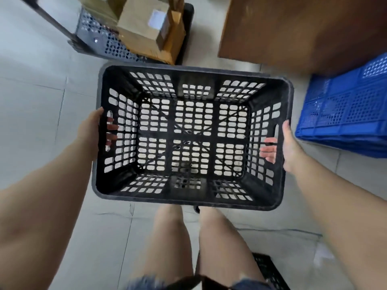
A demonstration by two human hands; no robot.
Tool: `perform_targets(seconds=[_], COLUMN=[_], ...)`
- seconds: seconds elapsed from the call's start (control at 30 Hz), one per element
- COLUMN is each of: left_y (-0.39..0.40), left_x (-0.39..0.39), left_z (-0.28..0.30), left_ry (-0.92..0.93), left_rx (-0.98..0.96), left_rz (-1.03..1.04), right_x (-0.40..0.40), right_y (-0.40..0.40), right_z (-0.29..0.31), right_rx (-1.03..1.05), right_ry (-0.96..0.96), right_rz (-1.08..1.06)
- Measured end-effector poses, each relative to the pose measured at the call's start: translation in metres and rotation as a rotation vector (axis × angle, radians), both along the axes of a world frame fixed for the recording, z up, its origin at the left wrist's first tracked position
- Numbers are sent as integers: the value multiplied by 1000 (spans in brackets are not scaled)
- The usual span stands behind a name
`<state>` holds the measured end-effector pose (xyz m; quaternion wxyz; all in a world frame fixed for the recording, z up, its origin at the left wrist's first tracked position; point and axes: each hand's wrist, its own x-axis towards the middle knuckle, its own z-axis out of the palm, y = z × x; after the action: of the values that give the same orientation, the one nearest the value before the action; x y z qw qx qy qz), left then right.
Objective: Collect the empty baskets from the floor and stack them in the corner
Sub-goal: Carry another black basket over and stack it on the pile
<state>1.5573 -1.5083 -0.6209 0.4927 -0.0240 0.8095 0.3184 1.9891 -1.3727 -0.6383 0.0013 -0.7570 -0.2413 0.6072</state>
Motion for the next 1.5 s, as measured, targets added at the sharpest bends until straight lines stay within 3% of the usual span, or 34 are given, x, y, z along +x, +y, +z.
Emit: perform_targets(seconds=[0.2, 0.43, 1.03, 1.5], left_y=[-77, -149, -355, -415], left_x=[-26, -79, -289, -452], left_z=[133, 213, 254, 263], left_ry=[83, 187, 449, 558], left_rx=[98, 206, 297, 321], left_rz=[81, 289, 776, 1094], right_x=[-45, -148, -496, -796], right_y=[1, -6, -91, -107], right_z=[127, 195, 234, 235], right_rx=[76, 169, 306, 362], right_ry=[50, 152, 282, 384], right_rz=[123, 303, 649, 889])
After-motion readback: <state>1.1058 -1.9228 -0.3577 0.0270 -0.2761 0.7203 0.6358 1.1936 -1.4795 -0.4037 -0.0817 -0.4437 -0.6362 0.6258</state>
